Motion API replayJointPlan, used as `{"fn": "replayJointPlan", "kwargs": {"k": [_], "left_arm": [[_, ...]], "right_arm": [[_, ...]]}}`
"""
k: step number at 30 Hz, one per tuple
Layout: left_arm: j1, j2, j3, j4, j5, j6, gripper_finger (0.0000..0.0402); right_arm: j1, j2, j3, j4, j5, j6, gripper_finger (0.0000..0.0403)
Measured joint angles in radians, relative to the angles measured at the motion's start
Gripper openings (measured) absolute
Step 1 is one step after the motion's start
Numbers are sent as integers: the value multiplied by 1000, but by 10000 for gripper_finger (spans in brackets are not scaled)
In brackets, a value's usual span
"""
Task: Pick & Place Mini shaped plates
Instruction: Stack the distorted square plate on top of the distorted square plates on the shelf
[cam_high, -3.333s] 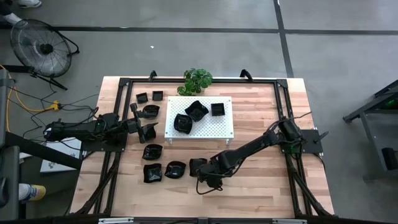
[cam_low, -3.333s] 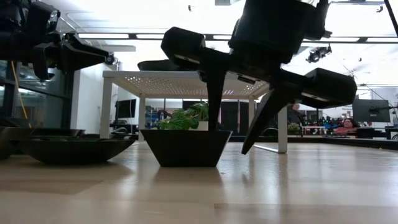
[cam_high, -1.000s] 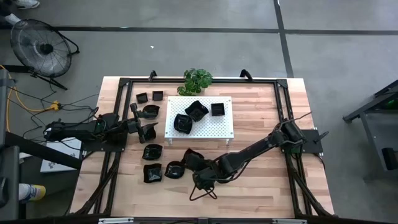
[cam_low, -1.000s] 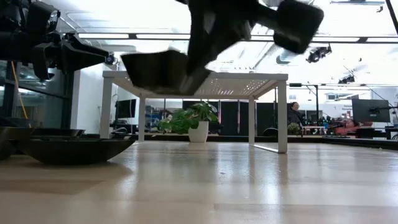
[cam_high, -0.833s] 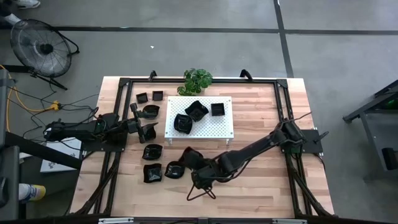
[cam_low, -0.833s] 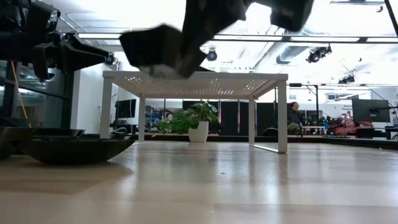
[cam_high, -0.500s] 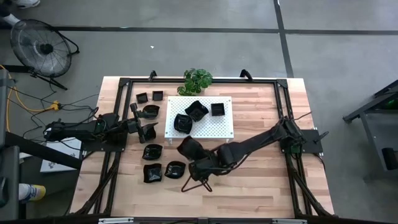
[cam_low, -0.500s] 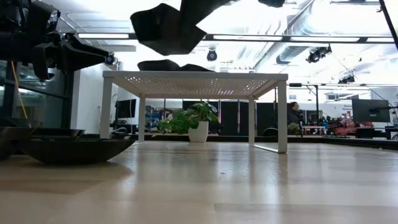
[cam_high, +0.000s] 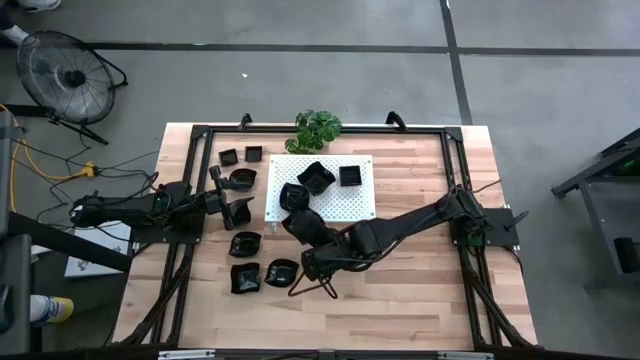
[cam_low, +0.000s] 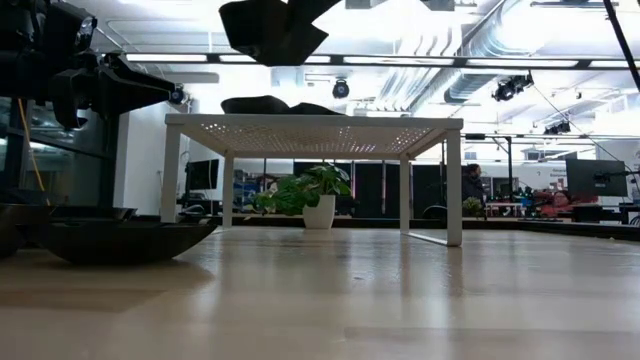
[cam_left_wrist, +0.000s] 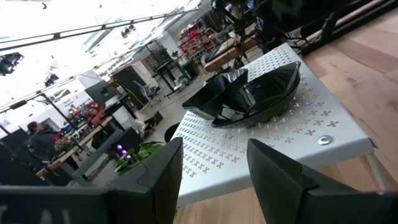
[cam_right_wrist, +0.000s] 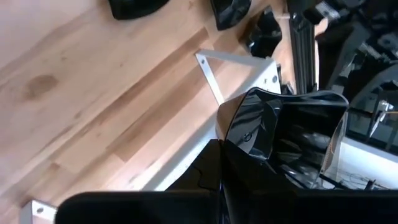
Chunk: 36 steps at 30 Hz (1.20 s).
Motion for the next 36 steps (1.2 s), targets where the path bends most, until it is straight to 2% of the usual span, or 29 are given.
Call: {"fn": "replayJointPlan", "kwargs": {"k": [7,36], "left_arm": [[0,0,0,0,0,0,175],[0,0,0,0,1,0,175]], "right_arm": [[-27,0,43,-58,2,2,0],[-145,-125,43,-241,-23,1,0]]}}
